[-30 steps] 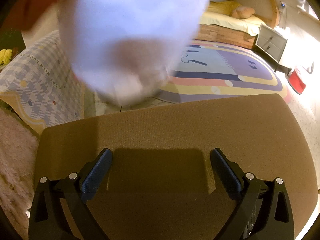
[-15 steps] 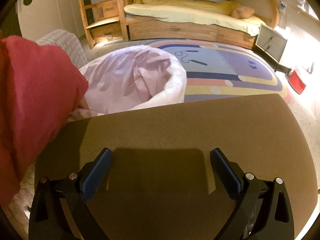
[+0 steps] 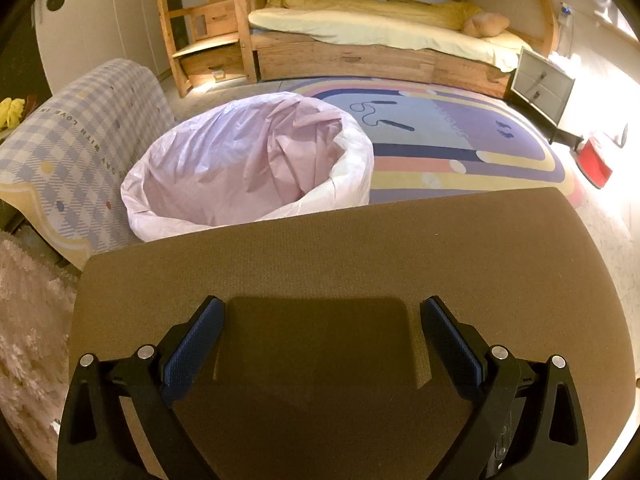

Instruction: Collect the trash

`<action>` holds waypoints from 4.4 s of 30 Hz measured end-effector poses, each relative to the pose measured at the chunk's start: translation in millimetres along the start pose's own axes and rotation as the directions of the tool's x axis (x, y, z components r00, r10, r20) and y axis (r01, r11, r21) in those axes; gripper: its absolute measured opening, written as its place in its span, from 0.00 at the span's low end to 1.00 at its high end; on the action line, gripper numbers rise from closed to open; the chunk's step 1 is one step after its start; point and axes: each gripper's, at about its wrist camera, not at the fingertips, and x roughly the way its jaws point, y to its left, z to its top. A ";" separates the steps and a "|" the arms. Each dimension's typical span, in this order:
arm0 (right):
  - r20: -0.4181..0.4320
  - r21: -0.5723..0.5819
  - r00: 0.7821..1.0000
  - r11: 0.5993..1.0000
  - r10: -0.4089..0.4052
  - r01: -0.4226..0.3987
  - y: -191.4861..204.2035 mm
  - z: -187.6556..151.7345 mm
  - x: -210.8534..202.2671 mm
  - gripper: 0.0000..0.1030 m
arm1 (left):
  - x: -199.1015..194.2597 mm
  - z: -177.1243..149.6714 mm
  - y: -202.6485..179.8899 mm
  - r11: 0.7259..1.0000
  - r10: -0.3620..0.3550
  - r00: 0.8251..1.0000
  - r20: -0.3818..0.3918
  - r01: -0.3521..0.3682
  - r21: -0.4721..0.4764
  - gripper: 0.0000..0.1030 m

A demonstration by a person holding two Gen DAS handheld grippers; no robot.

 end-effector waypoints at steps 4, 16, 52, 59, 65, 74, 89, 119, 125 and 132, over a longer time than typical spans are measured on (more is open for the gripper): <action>0.000 0.000 1.000 1.000 0.000 0.000 0.0 0.0 0.2 0.94 | -11.5 -7.2 2.4 0.999 -0.019 0.999 0.034 0.020 -0.026 0.93; -0.001 0.000 1.000 1.000 -0.001 0.001 0.0 0.4 0.5 0.94 | -24.1 -16.6 1.3 1.000 0.013 0.998 0.056 -0.012 -0.011 0.93; -0.002 0.001 1.000 1.000 -0.003 0.003 0.1 0.6 1.2 0.94 | -24.6 -18.3 7.6 0.999 0.013 0.999 0.051 -0.011 -0.043 0.93; -0.002 0.001 1.000 1.000 -0.003 0.003 0.1 0.7 1.5 0.94 | -24.5 -19.2 5.2 0.999 0.013 0.999 0.049 -0.011 -0.042 0.93; -0.002 0.001 1.000 1.000 -0.003 0.003 0.1 0.8 1.7 0.94 | -24.3 -19.4 3.9 0.999 0.014 0.999 0.048 -0.012 -0.040 0.93; -0.002 0.001 1.000 1.000 -0.004 0.004 0.1 0.8 1.8 0.94 | -24.0 -19.8 3.3 0.999 0.014 0.999 0.048 -0.012 -0.039 0.93; -0.003 0.001 1.000 1.000 -0.005 0.005 0.0 1.0 2.3 0.94 | -23.1 -21.4 1.6 0.999 0.015 0.999 0.042 -0.014 -0.036 0.93; -0.004 0.002 1.000 1.000 -0.006 0.006 0.1 1.1 2.9 0.94 | -23.0 -21.3 0.5 0.999 0.015 0.999 0.039 -0.014 -0.036 0.93; -0.004 0.002 1.000 1.000 -0.006 0.006 0.1 1.2 3.2 0.94 | -22.3 -20.9 1.1 0.999 0.014 0.999 0.038 -0.012 -0.038 0.93; -0.004 0.002 1.000 1.000 -0.006 0.006 0.1 1.1 3.2 0.94 | -25.2 -24.9 3.3 0.999 0.013 0.999 0.038 -0.012 -0.036 0.93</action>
